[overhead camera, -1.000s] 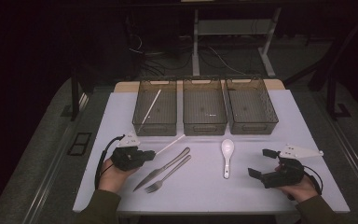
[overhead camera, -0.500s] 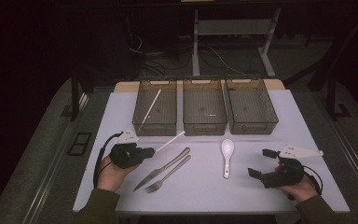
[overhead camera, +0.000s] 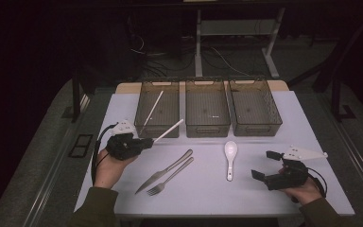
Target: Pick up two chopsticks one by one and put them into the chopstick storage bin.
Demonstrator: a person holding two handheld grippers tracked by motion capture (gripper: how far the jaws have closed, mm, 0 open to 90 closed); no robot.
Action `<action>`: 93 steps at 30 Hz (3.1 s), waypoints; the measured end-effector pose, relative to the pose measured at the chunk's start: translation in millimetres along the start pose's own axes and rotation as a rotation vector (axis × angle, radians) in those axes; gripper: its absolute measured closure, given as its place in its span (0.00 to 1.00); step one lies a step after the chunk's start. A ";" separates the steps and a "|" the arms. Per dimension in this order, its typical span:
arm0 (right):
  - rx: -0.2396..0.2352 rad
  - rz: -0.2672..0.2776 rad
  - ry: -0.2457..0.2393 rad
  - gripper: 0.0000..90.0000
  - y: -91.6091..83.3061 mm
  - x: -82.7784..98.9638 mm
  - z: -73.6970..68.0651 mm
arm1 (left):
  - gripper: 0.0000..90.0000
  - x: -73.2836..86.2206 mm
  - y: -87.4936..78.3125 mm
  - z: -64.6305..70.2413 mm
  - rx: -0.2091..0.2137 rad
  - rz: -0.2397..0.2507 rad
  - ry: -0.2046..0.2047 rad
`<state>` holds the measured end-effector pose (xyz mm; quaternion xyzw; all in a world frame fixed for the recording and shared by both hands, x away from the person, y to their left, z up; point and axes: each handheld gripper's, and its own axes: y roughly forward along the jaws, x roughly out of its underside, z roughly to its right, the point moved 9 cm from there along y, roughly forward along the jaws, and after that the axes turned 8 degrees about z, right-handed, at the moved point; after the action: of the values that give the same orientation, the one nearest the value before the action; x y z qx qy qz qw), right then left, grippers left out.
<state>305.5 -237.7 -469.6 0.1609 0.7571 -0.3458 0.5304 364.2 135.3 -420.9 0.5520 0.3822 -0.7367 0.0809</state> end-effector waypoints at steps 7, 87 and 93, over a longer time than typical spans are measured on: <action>0.003 0.000 0.000 0.01 -0.1 0.1 1.1 | 0.94 -16.0 5.9 -13.4 -0.016 0.012 -0.014; -0.018 0.018 0.010 0.01 -1.4 -2.3 0.4 | 0.84 -76.2 104.0 -104.0 -0.235 -0.084 -0.117; -0.015 0.018 0.019 0.01 -0.9 -2.4 1.3 | 0.74 -86.1 93.4 -87.1 -0.174 -0.044 -0.100</action>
<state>306.8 -239.0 -467.3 0.1667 0.7631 -0.3339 0.5276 512.6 101.1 -398.4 0.4970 0.4524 -0.7288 0.1313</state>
